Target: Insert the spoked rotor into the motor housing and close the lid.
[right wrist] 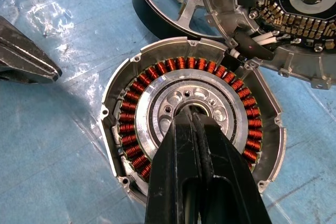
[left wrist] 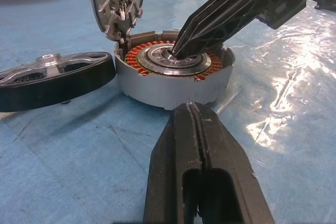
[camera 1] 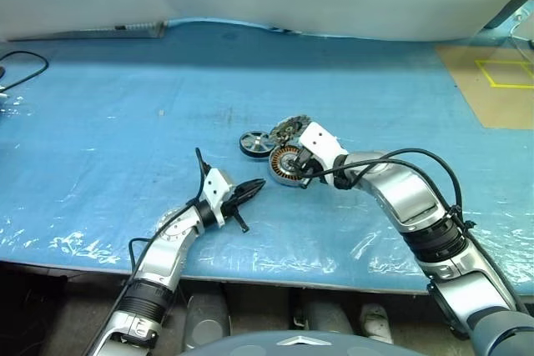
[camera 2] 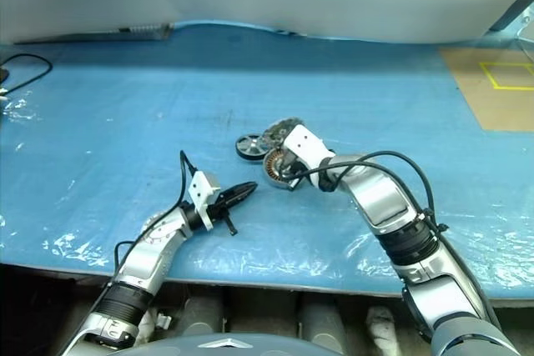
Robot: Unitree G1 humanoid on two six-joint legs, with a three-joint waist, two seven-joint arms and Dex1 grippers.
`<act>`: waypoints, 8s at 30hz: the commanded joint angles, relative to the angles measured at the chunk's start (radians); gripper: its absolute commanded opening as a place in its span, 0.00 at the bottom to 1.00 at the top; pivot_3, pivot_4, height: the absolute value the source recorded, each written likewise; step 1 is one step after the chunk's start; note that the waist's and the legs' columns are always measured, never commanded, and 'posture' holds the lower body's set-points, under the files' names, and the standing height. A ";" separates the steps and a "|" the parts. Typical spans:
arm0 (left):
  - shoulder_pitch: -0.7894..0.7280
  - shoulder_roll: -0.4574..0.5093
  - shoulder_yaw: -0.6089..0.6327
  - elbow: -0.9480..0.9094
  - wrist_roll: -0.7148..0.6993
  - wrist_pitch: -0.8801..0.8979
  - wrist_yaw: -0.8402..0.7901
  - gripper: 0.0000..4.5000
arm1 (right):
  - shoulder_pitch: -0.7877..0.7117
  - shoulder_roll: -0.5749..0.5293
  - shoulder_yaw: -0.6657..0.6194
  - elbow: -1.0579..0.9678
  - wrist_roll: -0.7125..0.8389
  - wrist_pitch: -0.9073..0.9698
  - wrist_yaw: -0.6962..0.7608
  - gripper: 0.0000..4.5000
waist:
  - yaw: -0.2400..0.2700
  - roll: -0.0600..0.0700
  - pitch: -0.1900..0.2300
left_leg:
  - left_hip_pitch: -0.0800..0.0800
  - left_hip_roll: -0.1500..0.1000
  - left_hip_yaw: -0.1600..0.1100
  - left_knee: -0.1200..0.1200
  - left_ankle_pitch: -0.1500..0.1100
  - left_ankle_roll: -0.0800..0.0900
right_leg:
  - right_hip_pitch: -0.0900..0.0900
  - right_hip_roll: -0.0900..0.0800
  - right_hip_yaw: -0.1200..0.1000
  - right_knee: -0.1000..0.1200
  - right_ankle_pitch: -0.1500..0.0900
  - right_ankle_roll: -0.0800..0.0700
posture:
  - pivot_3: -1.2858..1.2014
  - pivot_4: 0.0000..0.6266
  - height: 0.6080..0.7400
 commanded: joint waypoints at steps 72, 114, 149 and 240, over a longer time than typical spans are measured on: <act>-0.019 0.002 -0.004 -0.008 0.005 -0.010 -0.004 0.00 | 0.032 0.099 -0.081 0.061 -0.039 -0.140 -0.042 0.00 | -0.002 0.000 0.000 | 0.002 0.000 0.001 0.005 0.000 0.000 | -0.001 0.000 0.003 0.009 0.000 0.000 | 0.52 0.24 1.00; -0.786 0.119 0.104 0.746 -0.008 0.264 -0.346 0.67 | 0.375 0.100 -0.288 -0.091 0.118 -0.436 -0.028 0.00 | 0.007 -0.001 0.000 | -0.005 -0.003 -0.001 0.001 0.000 0.000 | -0.006 0.000 0.002 0.004 0.001 0.002 | 0.52 0.24 1.00; -0.801 0.045 0.021 0.905 0.233 0.195 -0.266 0.67 | 0.365 0.100 -0.276 -0.085 0.110 -0.437 -0.058 0.00 | 0.029 -0.001 0.001 | -0.001 -0.003 -0.002 0.000 0.000 0.000 | 0.002 -0.002 0.000 -0.002 0.000 0.001 | 0.52 0.24 1.00; -0.717 0.316 0.017 0.473 0.079 0.322 -0.512 0.84 | 0.391 0.100 -0.299 -0.104 0.141 -0.484 -0.031 0.00 | 0.007 0.000 0.000 | -0.001 -0.003 -0.001 -0.011 0.000 0.000 | -0.001 -0.001 -0.001 -0.005 0.000 0.000 | 0.52 0.24 1.00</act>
